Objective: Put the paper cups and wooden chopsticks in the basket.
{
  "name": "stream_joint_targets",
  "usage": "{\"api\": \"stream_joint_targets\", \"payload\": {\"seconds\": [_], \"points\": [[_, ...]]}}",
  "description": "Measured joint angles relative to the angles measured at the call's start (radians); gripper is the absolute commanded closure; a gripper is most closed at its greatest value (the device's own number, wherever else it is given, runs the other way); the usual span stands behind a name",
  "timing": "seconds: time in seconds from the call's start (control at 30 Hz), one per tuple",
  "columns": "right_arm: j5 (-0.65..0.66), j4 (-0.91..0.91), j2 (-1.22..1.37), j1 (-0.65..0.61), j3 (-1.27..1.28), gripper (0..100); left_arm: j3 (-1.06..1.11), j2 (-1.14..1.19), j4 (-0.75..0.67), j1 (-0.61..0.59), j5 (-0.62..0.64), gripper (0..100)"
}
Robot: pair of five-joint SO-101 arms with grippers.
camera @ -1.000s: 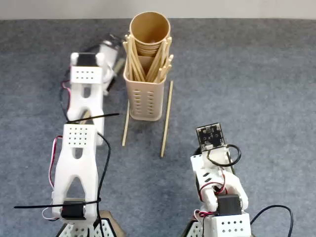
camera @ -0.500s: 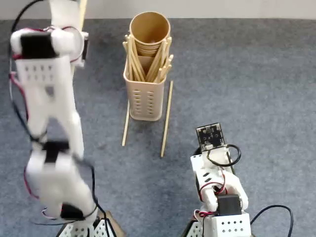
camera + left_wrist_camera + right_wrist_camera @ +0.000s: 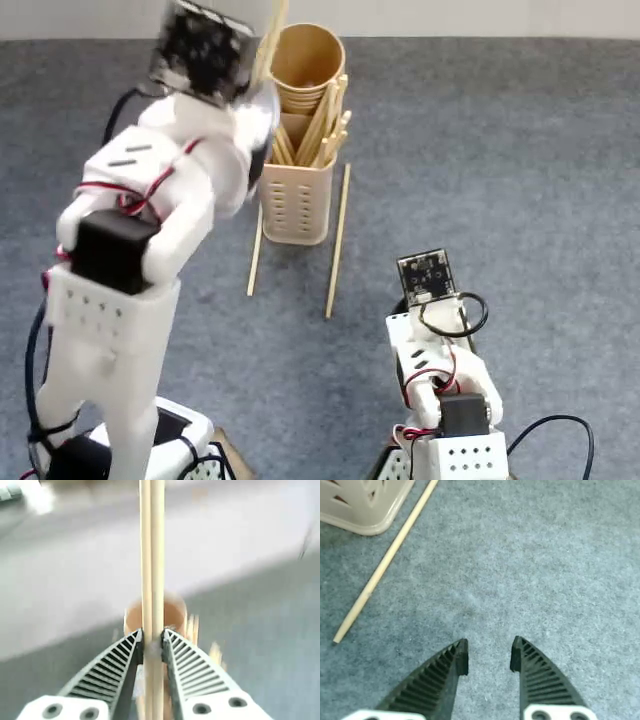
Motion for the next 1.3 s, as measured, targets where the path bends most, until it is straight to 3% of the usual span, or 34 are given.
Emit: {"api": "stream_joint_targets", "payload": {"seconds": [0.17, 0.47, 0.67, 1.07, 1.3], "points": [[0.0, 0.0, 0.0, 0.0, 0.0, 85.0, 0.015, 0.026, -0.315, 0.015, 0.064, 100], [0.0, 0.0, 0.0, 0.0, 0.0, 85.0, 0.336, 0.031, -0.603, 0.058, 0.068, 99], [0.0, 0.0, 0.0, 0.0, 0.0, 85.0, 0.482, 0.031, -0.64, 0.015, 0.068, 86], [0.0, 0.0, 0.0, 0.0, 0.0, 85.0, 0.502, 0.031, -0.643, -0.003, 0.071, 86], [0.0, 0.0, 0.0, 0.0, 0.0, 85.0, 0.377, 0.029, -0.603, -0.229, 0.15, 87]]}}
